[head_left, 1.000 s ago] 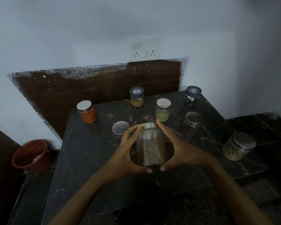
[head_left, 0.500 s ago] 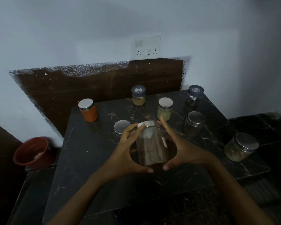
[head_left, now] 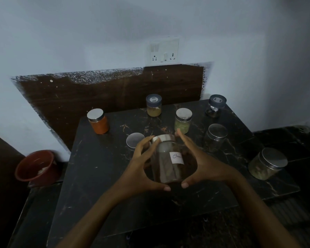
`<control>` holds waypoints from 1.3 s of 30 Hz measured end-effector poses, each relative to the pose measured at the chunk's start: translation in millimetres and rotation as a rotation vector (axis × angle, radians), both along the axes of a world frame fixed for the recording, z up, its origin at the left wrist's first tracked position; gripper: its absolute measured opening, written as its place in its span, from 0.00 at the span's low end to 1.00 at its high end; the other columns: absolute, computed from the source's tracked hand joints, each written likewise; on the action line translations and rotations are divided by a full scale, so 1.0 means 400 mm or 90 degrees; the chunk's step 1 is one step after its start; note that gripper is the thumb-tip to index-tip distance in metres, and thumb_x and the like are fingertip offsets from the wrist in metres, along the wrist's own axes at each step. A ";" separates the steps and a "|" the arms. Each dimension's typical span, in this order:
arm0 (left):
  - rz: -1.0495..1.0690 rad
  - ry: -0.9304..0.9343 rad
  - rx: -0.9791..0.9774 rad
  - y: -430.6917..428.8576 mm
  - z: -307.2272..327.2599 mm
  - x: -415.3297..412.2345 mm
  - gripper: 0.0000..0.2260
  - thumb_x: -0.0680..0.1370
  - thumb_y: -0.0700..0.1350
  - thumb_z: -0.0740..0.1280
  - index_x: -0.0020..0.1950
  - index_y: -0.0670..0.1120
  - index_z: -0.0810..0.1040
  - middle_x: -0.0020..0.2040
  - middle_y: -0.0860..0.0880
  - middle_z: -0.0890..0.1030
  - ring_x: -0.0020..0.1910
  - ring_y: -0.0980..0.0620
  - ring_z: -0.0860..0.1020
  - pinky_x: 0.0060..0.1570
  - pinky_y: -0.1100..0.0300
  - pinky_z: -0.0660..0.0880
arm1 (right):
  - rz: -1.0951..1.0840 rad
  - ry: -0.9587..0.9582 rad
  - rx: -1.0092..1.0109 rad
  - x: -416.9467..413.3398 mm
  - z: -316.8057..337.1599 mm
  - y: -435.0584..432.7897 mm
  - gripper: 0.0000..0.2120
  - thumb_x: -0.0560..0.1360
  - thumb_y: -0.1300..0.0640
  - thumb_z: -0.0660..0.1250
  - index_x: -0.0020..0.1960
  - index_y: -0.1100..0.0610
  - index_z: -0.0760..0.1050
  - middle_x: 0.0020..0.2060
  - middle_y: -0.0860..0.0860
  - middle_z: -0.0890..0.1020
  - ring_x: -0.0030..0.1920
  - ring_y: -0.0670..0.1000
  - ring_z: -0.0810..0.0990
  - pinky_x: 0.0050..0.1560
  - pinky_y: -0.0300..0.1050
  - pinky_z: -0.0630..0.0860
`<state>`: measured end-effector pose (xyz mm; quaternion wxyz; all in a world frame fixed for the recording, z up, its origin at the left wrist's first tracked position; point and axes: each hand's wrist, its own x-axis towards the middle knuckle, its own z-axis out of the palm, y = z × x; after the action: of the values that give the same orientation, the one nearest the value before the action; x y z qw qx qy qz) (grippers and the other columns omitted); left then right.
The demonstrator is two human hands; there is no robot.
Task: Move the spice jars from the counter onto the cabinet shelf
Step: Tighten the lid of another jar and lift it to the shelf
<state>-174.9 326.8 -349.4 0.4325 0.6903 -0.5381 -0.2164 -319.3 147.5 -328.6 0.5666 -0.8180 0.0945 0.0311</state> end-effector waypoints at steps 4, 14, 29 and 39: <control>-0.025 0.053 -0.010 0.011 -0.005 -0.001 0.50 0.56 0.59 0.79 0.72 0.68 0.53 0.70 0.69 0.50 0.73 0.61 0.56 0.66 0.56 0.69 | 0.005 0.019 0.021 -0.003 -0.006 0.000 0.60 0.57 0.55 0.80 0.71 0.31 0.43 0.74 0.40 0.53 0.68 0.36 0.63 0.65 0.37 0.68; -0.007 -0.035 0.023 -0.001 -0.006 -0.012 0.53 0.58 0.60 0.77 0.73 0.64 0.46 0.74 0.62 0.45 0.75 0.59 0.49 0.68 0.54 0.67 | 0.013 -0.004 -0.089 0.013 0.003 0.015 0.59 0.54 0.45 0.78 0.73 0.35 0.42 0.72 0.35 0.49 0.72 0.43 0.55 0.67 0.41 0.64; 0.033 0.056 0.089 -0.081 0.012 -0.068 0.56 0.59 0.60 0.77 0.76 0.57 0.44 0.76 0.62 0.48 0.74 0.61 0.51 0.72 0.57 0.58 | 0.031 -0.012 -0.118 -0.029 0.008 -0.104 0.60 0.54 0.50 0.81 0.71 0.33 0.44 0.72 0.37 0.51 0.72 0.47 0.57 0.70 0.51 0.64; 0.073 -0.068 0.062 -0.174 0.110 -0.068 0.54 0.62 0.57 0.77 0.73 0.62 0.40 0.75 0.64 0.40 0.73 0.67 0.43 0.67 0.74 0.51 | 0.052 -0.050 -0.207 -0.006 0.116 -0.207 0.56 0.58 0.54 0.80 0.60 0.24 0.39 0.72 0.37 0.47 0.68 0.42 0.57 0.56 0.28 0.64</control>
<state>-202.3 257.3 -305.5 0.3808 0.7507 -0.5089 -0.1800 -321.5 64.8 -282.1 0.4286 -0.9024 0.0429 0.0066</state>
